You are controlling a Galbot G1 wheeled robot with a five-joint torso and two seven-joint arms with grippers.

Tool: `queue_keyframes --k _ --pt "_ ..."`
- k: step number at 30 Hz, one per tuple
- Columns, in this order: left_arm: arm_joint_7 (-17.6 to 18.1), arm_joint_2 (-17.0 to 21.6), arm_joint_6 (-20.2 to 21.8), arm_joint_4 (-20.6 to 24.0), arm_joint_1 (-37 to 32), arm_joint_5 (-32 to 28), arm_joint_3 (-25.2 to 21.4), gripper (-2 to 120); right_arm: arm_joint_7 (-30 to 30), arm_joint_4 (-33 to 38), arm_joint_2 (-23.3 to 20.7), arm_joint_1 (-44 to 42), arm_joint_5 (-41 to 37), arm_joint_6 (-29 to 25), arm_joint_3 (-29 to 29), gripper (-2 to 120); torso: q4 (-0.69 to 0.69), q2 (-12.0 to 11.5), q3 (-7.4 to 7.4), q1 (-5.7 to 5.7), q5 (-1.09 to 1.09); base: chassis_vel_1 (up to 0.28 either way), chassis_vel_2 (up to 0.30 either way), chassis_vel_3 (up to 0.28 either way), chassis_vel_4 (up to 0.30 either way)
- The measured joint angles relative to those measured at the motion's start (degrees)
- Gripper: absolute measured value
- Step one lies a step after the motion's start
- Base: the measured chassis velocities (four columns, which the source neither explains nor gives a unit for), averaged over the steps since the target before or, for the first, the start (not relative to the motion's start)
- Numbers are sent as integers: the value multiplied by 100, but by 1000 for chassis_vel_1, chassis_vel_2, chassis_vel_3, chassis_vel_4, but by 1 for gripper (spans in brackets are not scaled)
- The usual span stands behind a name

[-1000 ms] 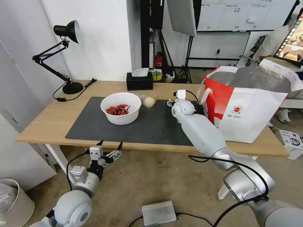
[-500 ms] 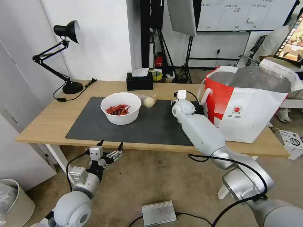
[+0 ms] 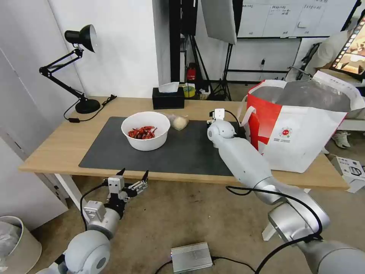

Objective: Pick up the trash from the table and place it into the takeout bag.

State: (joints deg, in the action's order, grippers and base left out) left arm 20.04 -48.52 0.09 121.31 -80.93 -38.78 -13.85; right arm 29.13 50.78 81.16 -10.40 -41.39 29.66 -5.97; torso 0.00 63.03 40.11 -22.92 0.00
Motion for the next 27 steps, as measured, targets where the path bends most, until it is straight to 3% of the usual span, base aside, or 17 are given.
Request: queue_keyframes --k 19,25,27 --pt "1 -29 -30 -41 7 10 35 100 62 497 -203 -191 -151 -21 34 0 0 0 0 0 0 0 0 0 0" --pt "2 -30 -31 3 -14 16 23 100 -158 486 -206 -215 -139 -254 4 0 0 -1 0 0 0 0 0 0 0" --pt "1 -33 -31 21 -17 18 21 100 -223 476 -195 -219 -100 -317 -3 7 0 0 0 0 0 0 0 0 0"
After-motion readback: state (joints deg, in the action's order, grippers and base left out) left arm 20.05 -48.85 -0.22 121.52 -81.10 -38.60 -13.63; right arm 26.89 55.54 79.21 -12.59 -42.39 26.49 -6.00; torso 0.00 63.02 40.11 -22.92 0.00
